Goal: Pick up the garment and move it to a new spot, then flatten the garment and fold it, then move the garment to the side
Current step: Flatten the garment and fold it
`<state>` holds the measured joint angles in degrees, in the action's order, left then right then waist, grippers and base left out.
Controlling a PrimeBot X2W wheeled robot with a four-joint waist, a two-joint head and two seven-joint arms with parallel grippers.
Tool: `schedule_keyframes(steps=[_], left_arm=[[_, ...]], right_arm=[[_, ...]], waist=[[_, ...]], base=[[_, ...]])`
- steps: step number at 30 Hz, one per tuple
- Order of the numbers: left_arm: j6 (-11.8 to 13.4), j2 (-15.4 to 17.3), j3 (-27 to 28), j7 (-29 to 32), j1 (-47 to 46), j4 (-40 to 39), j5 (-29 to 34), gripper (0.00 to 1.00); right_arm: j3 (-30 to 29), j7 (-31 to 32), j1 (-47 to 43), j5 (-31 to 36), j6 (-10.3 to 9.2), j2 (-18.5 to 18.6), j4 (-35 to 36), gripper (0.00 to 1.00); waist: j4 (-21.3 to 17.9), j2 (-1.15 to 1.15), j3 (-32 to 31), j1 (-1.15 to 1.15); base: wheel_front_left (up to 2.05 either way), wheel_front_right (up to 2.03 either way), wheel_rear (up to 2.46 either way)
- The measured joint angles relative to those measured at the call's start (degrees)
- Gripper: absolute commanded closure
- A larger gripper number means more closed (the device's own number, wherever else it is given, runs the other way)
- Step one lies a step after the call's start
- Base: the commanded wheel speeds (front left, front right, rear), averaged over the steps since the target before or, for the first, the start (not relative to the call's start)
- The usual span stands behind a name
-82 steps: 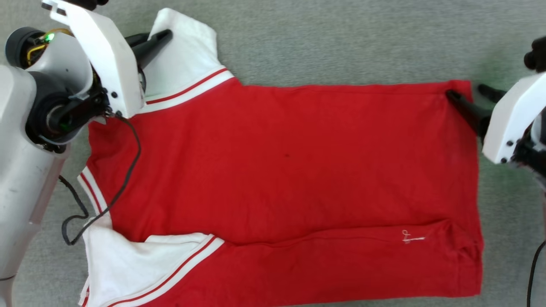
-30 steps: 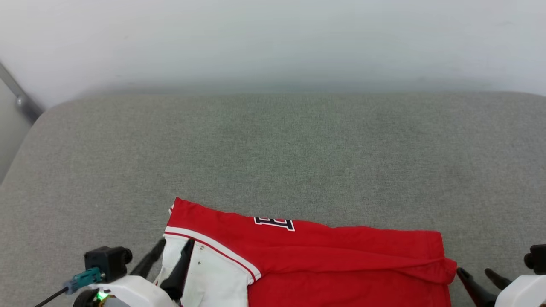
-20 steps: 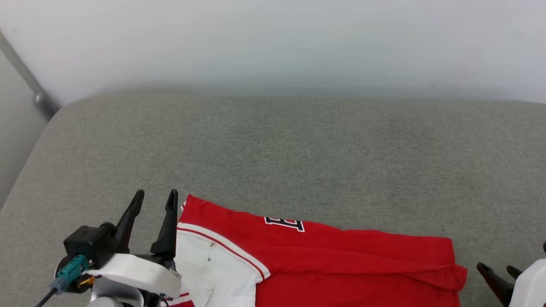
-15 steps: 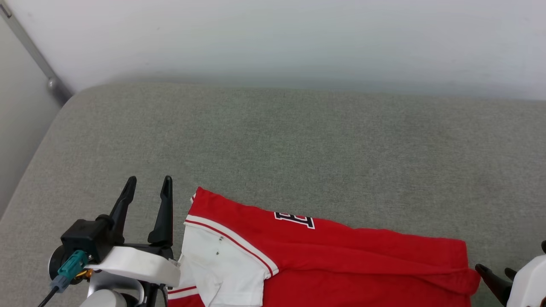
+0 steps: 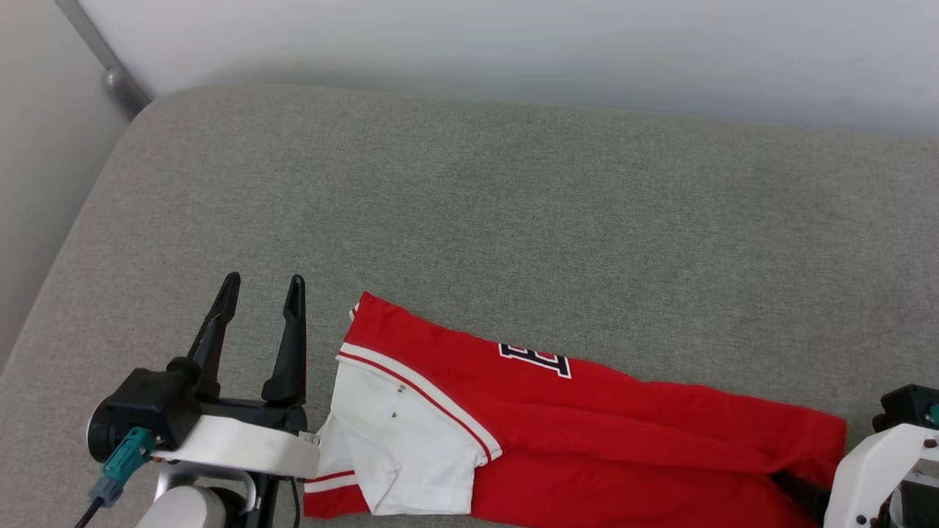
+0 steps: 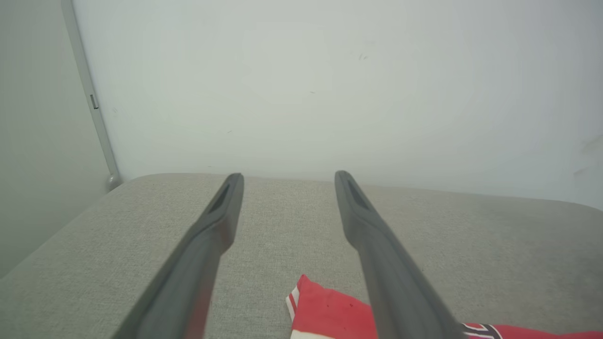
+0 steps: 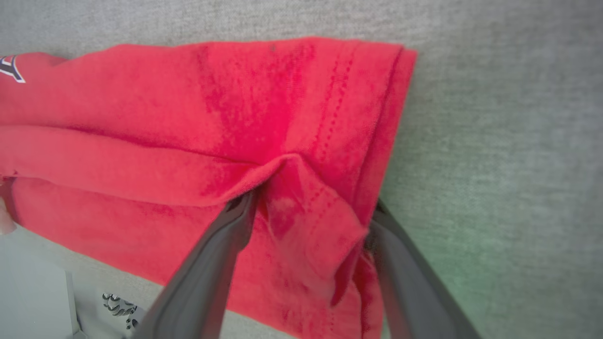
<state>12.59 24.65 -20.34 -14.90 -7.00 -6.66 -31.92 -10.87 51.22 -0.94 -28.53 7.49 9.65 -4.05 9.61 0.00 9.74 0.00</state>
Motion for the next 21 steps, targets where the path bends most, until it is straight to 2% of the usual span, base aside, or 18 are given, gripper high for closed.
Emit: schedule_keyframes(steps=[1, 2, 7, 14, 21], left_arm=[[-0.21, -0.01, 0.10, 0.00, 0.04, 0.18, 0.11, 0.00], [-0.41, -0.08, 0.23, 0.00, 0.18, 0.25, 0.31, 0.00], [-0.68, -0.56, 0.91, -0.01, 1.05, 0.74, 1.03, 0.00], [-0.45, -0.02, 0.46, 0.67, 2.85, 1.72, 1.24, 0.00], [-0.23, -0.11, 0.19, 0.90, 3.60, 1.24, 0.83, 0.00]], right_arm=[[0.32, 0.00, 0.20, -0.35, -0.01, 0.27, -0.30, 0.98], [0.52, -0.04, 0.37, -0.66, -0.01, 0.42, -0.57, 1.00], [2.66, -0.93, 1.03, -2.86, 0.00, 1.23, -1.83, 1.00], [3.87, -2.56, 2.52, -4.72, 0.01, 4.55, -2.37, 1.00], [-3.15, -0.69, 3.75, -3.49, 0.02, 7.22, -2.58, 1.00]], waist=[[-0.07, 0.00, 0.07, 0.00], [-0.16, 0.00, 0.08, 0.00], [-0.79, 0.00, -0.77, 0.00], [-2.54, 0.00, -3.22, 0.00], [-5.26, 0.00, -4.39, 0.00]], base=[[0.00, 0.00, 0.00], [0.00, 0.00, 0.00], [0.00, 0.00, 0.00], [0.00, 0.00, 0.00], [0.00, 0.00, 0.00]])
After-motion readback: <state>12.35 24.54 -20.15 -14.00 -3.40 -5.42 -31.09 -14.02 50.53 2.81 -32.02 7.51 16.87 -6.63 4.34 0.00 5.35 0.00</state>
